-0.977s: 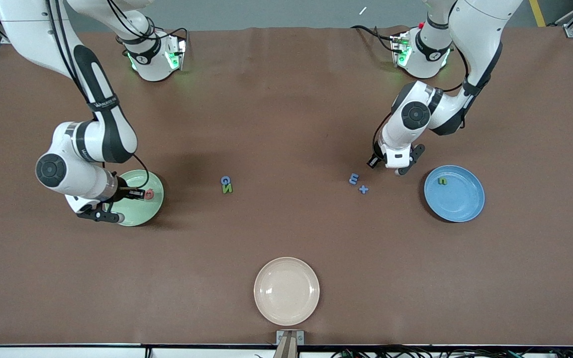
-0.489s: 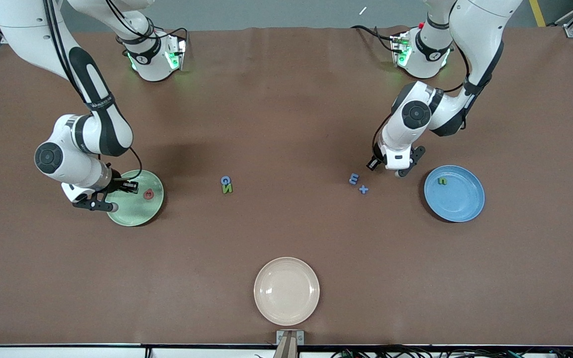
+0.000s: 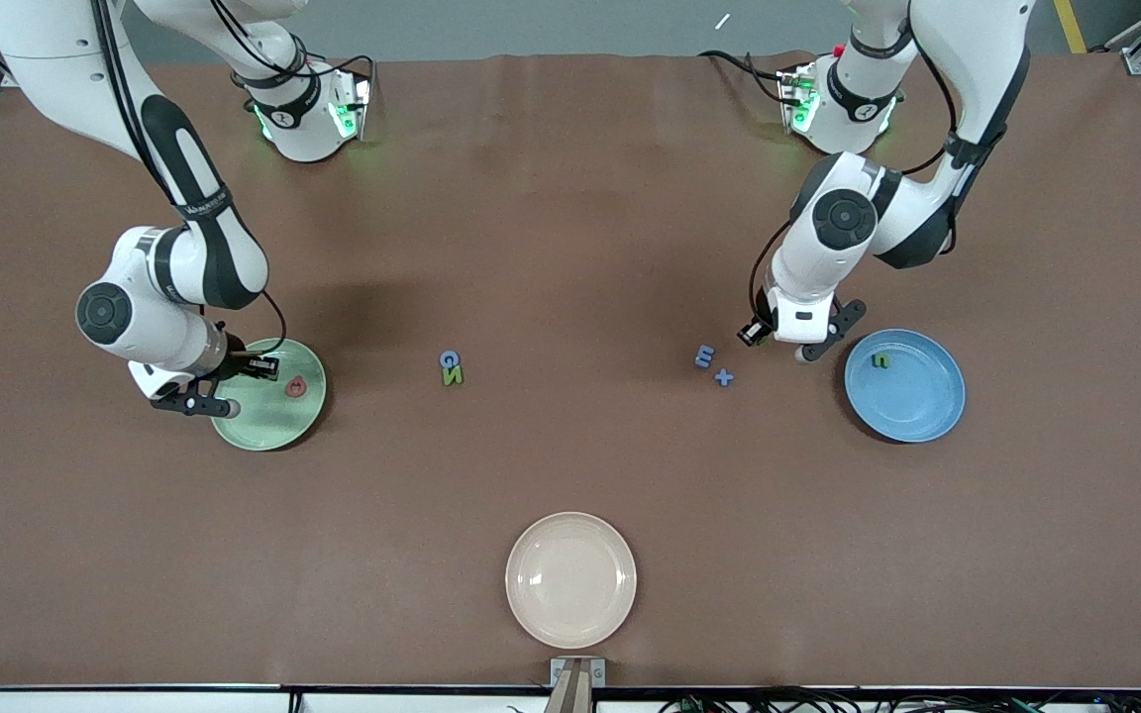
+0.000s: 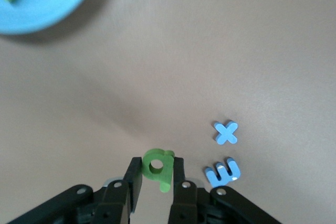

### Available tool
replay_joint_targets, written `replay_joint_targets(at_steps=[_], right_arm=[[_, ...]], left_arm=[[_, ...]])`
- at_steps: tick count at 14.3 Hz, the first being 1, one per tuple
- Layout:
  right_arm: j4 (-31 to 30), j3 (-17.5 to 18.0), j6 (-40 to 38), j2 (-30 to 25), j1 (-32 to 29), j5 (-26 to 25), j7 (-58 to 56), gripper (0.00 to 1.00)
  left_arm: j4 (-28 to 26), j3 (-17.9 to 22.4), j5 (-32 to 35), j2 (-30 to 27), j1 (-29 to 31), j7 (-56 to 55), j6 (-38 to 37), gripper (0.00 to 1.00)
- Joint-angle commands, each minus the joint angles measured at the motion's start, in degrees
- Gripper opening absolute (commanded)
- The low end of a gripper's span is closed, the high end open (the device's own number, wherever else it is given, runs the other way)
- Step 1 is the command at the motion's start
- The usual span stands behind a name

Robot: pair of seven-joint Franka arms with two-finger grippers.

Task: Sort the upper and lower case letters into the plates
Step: 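Release B over the green plate with the right gripper, left gripper carrying q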

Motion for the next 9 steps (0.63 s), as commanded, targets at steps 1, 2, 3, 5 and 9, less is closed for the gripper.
replay_joint_targets(at_steps=[1,2,3,5,9], right_arm=[[-1.03,0.92,2.02,0.56,-1.14,-0.98,-0.39,0.01],[-1.03,0.92,2.11,0.74,-1.22,-0.98,-0.39,0.01],[-1.03,0.92,2.20,1.00,-1.22,-0.98,-0.39,0.01],[-1.03,0.92,2.81,1.70,-1.22,-0.98,-0.39,0.03],[-0.94,0.92,2.82,1.97,-1.22,-0.98,-0.39,0.37]], left_arm=[[2.57,-0.35,0.76,-2.47,2.93,10.01,-6.92,0.11],[2.93,-0.26,0.76,-3.43,3.90,15.54,-8.77,0.11],[2.93,-0.26,0.76,-3.79,5.82,20.90,-9.40,0.11],[2.67,-0.26,0.76,-4.58,9.51,29.53,-9.58,0.11],[2.14,-0.26,0.84,-4.32,16.37,42.28,-9.49,0.11]])
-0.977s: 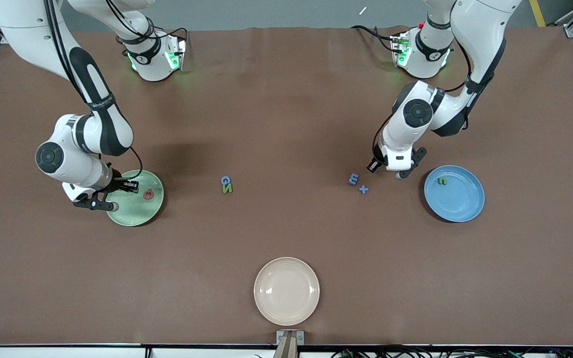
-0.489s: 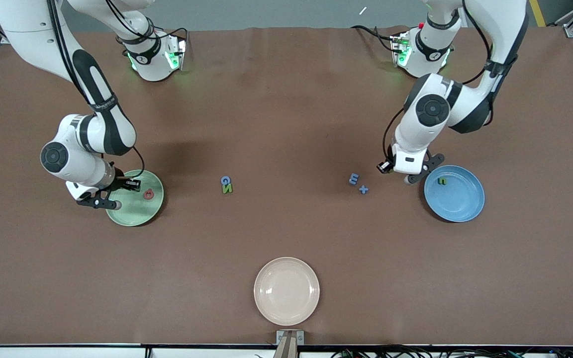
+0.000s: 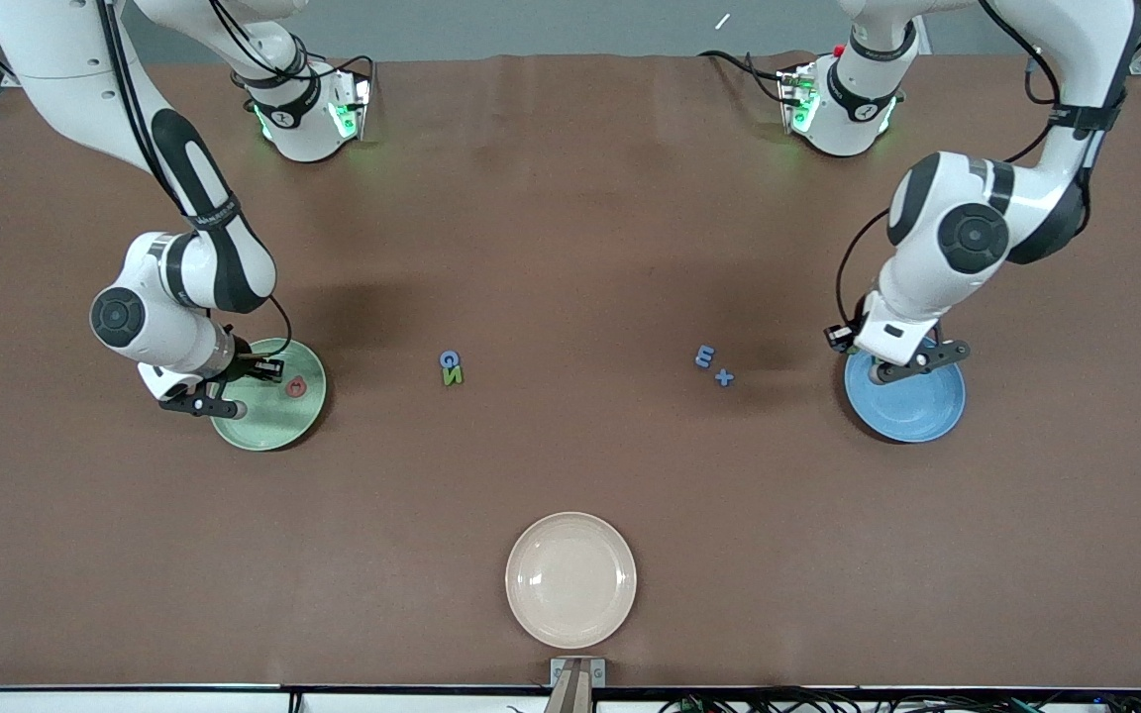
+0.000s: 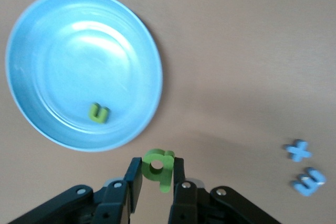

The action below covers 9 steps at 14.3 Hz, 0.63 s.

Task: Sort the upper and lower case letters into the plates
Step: 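Release B over the green plate with the right gripper, left gripper carrying q, then release q on the blue plate with the left gripper, right gripper reaching N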

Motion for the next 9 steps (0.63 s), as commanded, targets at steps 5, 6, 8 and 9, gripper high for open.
replay_joint_targets(at_steps=[5,6,8,9], right_arm=[[0.10,0.91,-1.14,-0.98,-1.56,-0.97,-1.09,1.00],[1.32,0.82,-3.93,-1.07,-1.74,-0.97,-1.87,1.00],[5.70,0.82,-12.10,-1.68,-2.27,-0.97,-2.06,1.00],[7.73,0.82,-15.61,-1.86,-2.18,-0.97,-1.80,1.00]], left_arm=[[-0.65,-0.49,2.99,1.25,9.06,12.60,0.07,0.11],[-0.73,-0.58,4.31,1.78,10.46,13.23,0.77,0.11],[-0.73,-0.49,5.55,3.80,12.14,14.80,3.14,0.11],[-0.65,-0.49,5.64,4.67,12.67,15.34,4.02,0.11]])
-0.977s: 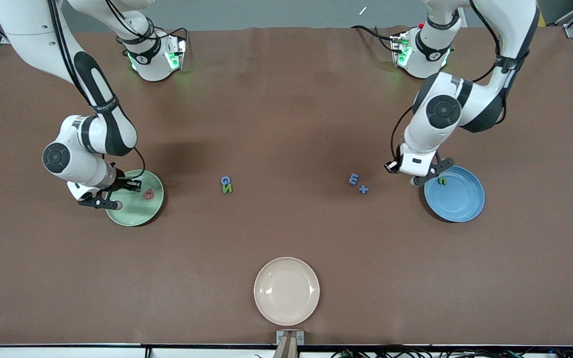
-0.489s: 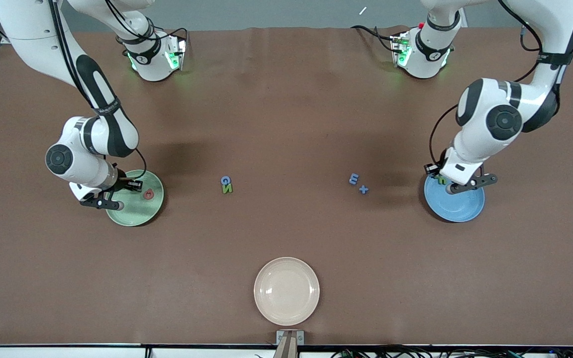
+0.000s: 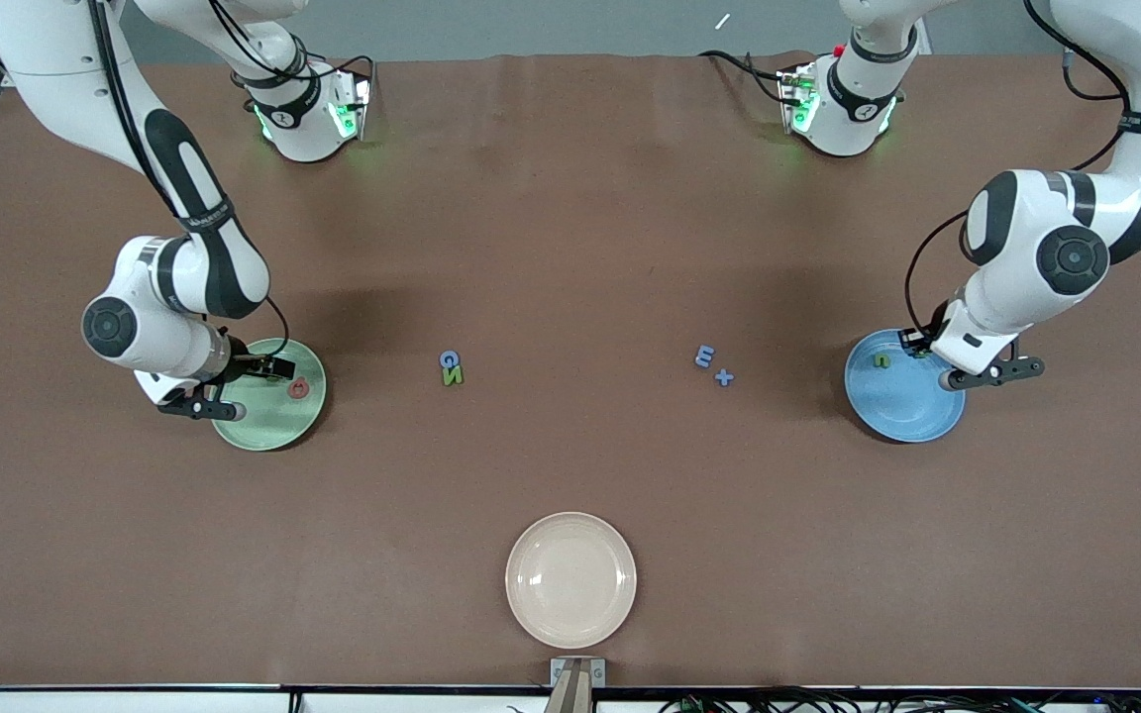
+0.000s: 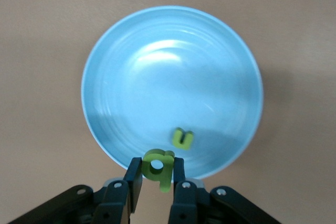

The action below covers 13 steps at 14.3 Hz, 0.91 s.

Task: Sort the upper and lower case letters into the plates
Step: 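Release q on the blue plate with the left gripper, right gripper reaching N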

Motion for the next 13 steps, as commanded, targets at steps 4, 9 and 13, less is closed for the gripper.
replay_joint_targets(at_steps=[4,9,13], right_arm=[[5.62,1.76,-9.37,-2.87,-0.38,-0.31,5.35,1.00],[7.46,1.94,-8.58,-2.96,10.24,0.39,23.64,1.00],[8.87,1.94,-6.04,-2.52,17.10,0.83,24.81,1.00]], left_arm=[[0.18,-0.21,4.50,6.32,2.34,2.06,7.73,0.11],[0.35,-0.21,10.04,9.76,4.19,1.36,9.76,0.11],[0.27,-0.12,11.02,10.29,4.55,1.27,9.85,0.12]])
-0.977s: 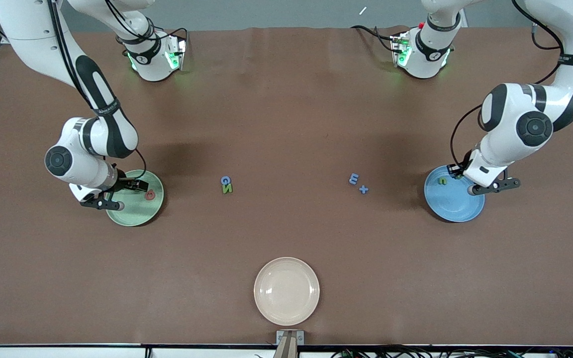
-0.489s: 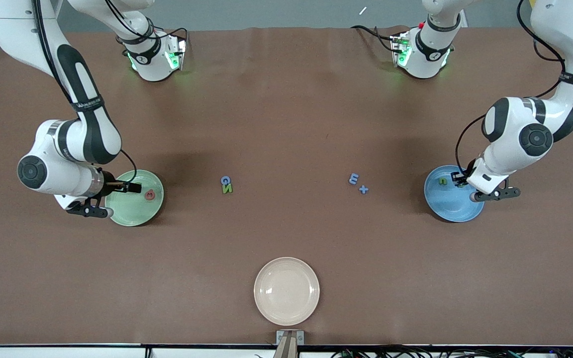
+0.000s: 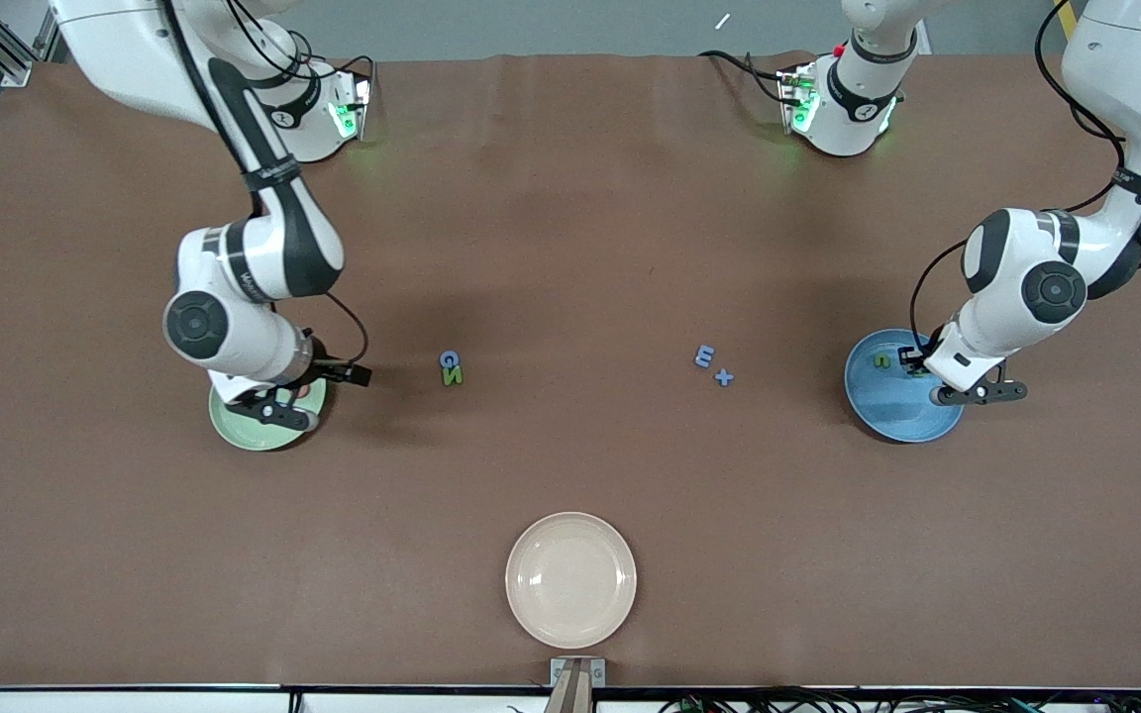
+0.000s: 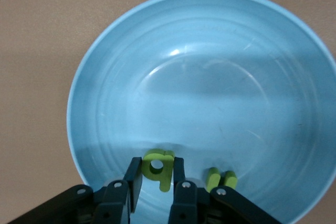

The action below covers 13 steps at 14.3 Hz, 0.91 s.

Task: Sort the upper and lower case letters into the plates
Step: 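Release q on the blue plate with the left gripper, right gripper reaching N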

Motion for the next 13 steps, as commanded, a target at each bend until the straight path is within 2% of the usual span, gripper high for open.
replay_joint_targets(at_steps=[1,6,10,11,13], right_arm=[[-0.13,-0.46,3.78,-0.25,4.08,0.37,0.66,1.00],[-0.04,-0.46,13.11,4.49,9.02,0.46,0.84,0.98],[-0.04,-0.46,16.45,5.90,11.74,0.46,1.10,0.99],[-0.04,-0.46,17.15,6.51,12.62,0.46,1.10,0.99],[-0.13,-0.46,18.30,7.31,13.85,0.46,1.10,1.00]], left_arm=[[0.23,-0.27,1.29,0.61,0.45,-0.21,0.56,0.13],[0.23,-0.19,2.17,1.32,0.54,-0.30,0.91,0.14],[0.32,-0.27,2.70,1.41,1.51,-0.21,0.91,0.24],[0.32,-0.27,2.61,1.32,1.51,-0.13,0.91,0.34],[0.23,-0.36,2.70,0.80,1.51,0.49,0.83,0.66]])
